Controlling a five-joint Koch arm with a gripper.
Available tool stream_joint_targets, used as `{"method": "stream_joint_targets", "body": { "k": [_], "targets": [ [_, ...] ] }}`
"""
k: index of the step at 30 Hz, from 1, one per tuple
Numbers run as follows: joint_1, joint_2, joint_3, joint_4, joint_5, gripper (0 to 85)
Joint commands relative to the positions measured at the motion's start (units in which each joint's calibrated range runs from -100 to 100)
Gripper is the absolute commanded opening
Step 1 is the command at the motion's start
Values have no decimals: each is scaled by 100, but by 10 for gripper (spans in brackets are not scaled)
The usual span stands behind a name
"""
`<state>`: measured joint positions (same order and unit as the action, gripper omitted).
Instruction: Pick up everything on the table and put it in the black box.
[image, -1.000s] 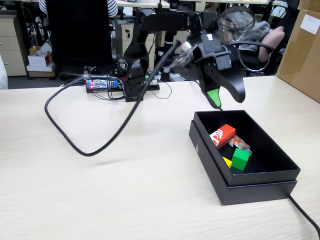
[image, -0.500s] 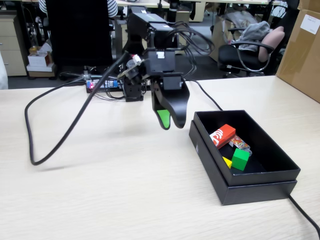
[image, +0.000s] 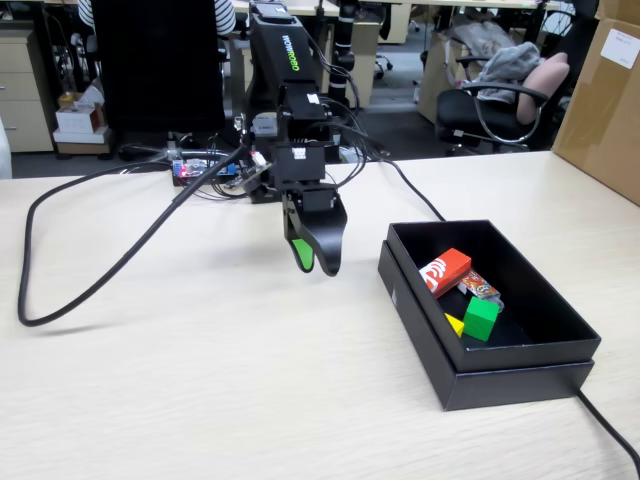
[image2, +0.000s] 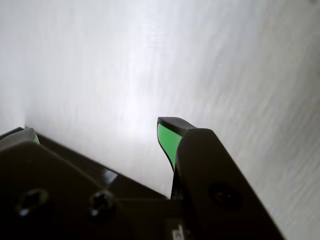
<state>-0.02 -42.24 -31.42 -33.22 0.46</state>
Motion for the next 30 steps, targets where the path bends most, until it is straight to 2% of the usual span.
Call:
{"method": "stream_joint_targets", "body": {
  "k": [1, 5, 19, 30],
  "targets": [
    [10, -761, -412, 623, 73, 468],
    [0, -1209, -1428, 1487, 5, 465],
    [-49, -1932, -3386, 3119, -176, 467],
    [-73, -1886, -3966, 3793, -210, 480]
  ]
}}
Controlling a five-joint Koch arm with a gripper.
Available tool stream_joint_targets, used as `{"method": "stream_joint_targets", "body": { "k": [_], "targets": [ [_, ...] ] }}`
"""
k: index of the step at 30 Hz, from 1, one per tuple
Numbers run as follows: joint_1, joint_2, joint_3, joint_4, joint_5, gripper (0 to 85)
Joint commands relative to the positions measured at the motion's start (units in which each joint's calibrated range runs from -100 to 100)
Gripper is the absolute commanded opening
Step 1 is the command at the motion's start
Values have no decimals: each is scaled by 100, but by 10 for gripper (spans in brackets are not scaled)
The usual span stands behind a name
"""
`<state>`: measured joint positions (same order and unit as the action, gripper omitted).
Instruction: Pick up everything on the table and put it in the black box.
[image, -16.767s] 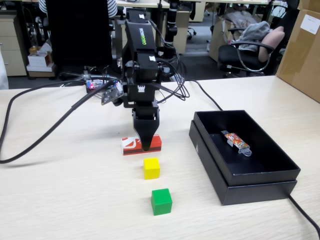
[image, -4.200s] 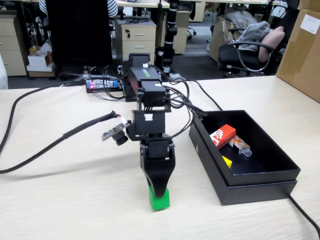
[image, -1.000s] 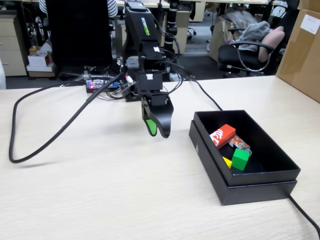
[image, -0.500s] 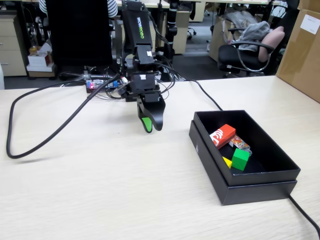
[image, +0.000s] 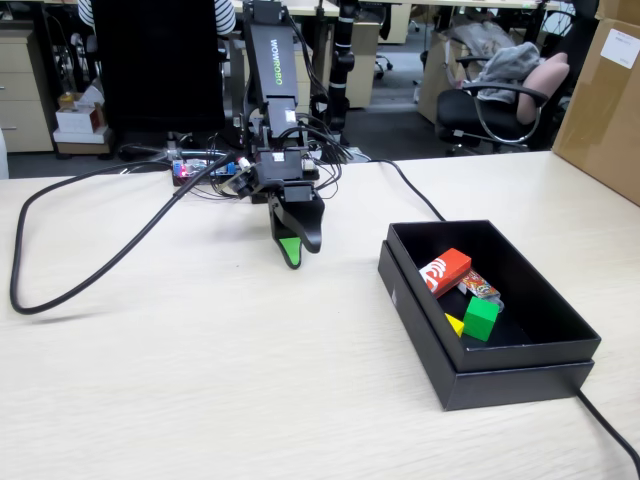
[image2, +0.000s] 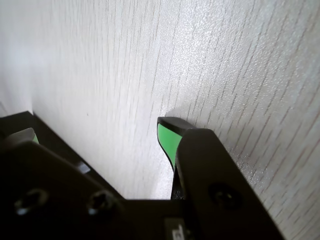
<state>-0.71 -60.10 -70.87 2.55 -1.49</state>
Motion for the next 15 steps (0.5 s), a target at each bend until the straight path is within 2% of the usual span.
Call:
{"method": "stream_joint_targets", "body": {
  "k": [1, 15],
  "targets": [
    [-5, -89, -94, 294, -29, 481],
    [15, 95, -502, 769, -49, 487]
  ]
}}
